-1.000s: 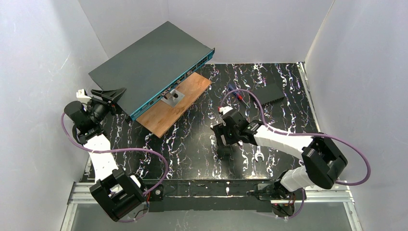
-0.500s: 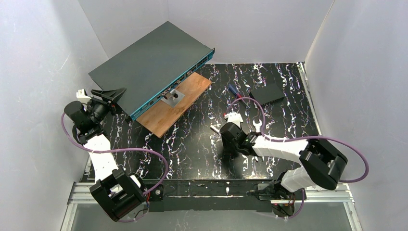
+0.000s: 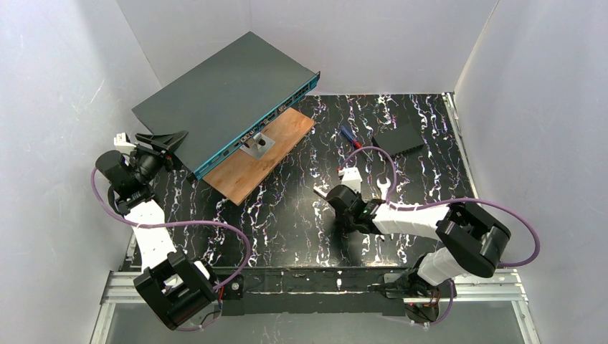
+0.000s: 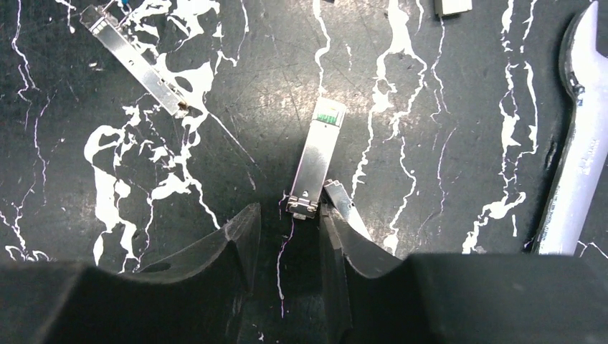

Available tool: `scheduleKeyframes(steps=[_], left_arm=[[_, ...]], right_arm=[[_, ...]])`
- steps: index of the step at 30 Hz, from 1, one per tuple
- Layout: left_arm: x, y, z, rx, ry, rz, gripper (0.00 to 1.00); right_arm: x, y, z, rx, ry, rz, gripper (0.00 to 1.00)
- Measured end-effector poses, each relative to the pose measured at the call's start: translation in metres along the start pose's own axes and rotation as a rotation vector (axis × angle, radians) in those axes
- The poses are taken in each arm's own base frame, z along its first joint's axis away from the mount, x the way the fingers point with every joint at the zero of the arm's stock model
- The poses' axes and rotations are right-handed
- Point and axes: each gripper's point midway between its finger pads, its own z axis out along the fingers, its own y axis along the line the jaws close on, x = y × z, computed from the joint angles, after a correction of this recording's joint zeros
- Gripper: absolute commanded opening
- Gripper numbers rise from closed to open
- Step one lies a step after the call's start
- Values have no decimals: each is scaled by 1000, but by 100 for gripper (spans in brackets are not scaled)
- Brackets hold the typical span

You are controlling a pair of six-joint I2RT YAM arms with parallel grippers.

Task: Insert the plug into the switch port
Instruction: Pick up the connector from the center of the board.

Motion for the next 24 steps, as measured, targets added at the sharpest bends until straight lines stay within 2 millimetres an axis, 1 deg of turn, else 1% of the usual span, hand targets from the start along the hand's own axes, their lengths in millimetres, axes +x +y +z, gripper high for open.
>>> scheduleKeyframes(steps=[12, 21, 24], left_arm=[[0, 0, 0, 0, 0, -1, 0], [0, 0, 0, 0, 0, 0, 0], [0, 0, 0, 0, 0, 0, 0]], right_arm=[[-3, -9, 3, 56, -42, 49, 35], [-4, -12, 4, 71, -53, 62, 19], [-4, -13, 4, 71, -53, 62, 17]])
